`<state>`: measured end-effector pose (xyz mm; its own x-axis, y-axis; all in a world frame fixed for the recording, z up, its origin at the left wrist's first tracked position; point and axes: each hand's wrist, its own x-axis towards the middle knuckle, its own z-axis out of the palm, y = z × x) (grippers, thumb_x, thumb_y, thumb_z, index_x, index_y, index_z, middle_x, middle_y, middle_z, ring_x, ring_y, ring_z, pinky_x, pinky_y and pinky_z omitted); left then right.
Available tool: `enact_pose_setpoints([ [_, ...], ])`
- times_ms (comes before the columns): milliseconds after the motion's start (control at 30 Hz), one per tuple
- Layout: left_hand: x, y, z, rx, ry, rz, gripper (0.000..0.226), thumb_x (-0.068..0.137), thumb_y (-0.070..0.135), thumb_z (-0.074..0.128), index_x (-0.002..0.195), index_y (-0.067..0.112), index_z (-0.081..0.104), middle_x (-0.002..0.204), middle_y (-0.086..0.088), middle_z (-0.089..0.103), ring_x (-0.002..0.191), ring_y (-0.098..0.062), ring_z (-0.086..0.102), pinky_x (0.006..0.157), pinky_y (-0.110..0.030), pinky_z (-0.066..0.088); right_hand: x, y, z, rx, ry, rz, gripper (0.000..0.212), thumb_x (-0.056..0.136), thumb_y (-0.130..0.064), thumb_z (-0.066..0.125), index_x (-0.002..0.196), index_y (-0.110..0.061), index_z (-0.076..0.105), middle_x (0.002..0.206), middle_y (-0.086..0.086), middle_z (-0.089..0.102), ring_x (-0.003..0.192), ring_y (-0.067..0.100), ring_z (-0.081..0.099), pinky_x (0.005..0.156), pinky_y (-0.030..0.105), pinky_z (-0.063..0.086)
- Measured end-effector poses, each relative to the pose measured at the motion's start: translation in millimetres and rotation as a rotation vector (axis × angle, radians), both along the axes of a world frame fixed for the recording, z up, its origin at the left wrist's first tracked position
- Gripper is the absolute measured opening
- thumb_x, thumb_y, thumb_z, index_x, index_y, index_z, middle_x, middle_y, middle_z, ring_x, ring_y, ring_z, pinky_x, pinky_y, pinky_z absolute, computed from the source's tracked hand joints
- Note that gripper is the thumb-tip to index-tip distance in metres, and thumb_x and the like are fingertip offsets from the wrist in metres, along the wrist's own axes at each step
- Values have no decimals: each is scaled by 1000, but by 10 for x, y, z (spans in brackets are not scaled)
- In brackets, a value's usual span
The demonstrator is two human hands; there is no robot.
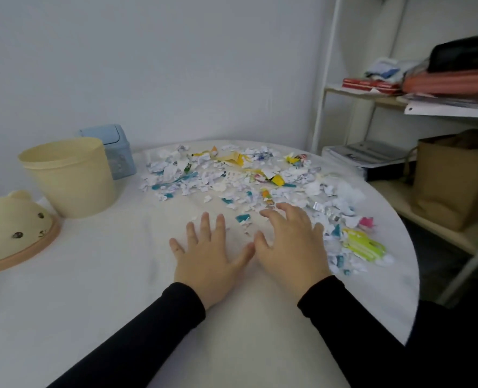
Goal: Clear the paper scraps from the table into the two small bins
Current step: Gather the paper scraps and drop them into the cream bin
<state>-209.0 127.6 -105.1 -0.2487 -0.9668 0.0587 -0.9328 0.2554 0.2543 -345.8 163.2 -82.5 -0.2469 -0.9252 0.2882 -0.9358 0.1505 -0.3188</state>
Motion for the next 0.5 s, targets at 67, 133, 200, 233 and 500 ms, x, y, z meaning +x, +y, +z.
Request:
enact_pose_setpoints([
  [67, -154, 152, 40, -17, 29, -60, 99, 72, 84, 17, 150, 30, -10, 158, 2, -17, 146, -27, -14, 113, -56, -5, -204, 78, -48, -2, 44, -123, 50, 91, -46, 41, 139, -33, 39, 155, -2, 19, 145, 26, 7, 112, 55, 13],
  [133, -352, 259, 13, -22, 36, -126, 100, 70, 86, 19, 149, 34, -13, 157, 2, -20, 145, -26, -18, 112, -56, -9, -351, 127, -96, 15, 18, -231, 51, 92, -48, 39, 140, -33, 37, 157, 2, 14, 146, 30, 0, 112, 60, 8],
  [200, -557, 287, -31, -42, 28, -168, 95, 74, 83, 20, 149, 36, -14, 157, 1, -21, 144, -28, -20, 111, -57, -12, -496, 157, -128, 64, -38, -320, 54, 93, -50, 36, 144, -33, 31, 159, 6, 6, 145, 35, -6, 110, 64, 2],
  [233, -650, 274, -40, -61, 20, -188, 93, 75, 82, 20, 149, 35, -14, 157, 1, -21, 144, -29, -20, 110, -57, -13, -574, 161, -139, 98, -54, -359, 56, 93, -51, 35, 145, -33, 27, 159, 8, 2, 145, 37, -9, 109, 65, 0],
  [500, -960, 100, -87, 17, -51, -194, 64, 95, 59, 18, 151, 34, 0, 160, -3, -9, 146, -31, -11, 110, -58, -12, -816, 63, -283, 235, -117, -288, 60, 94, -52, 35, 148, -27, 23, 159, 12, 4, 143, 37, 5, 112, 58, 11],
])
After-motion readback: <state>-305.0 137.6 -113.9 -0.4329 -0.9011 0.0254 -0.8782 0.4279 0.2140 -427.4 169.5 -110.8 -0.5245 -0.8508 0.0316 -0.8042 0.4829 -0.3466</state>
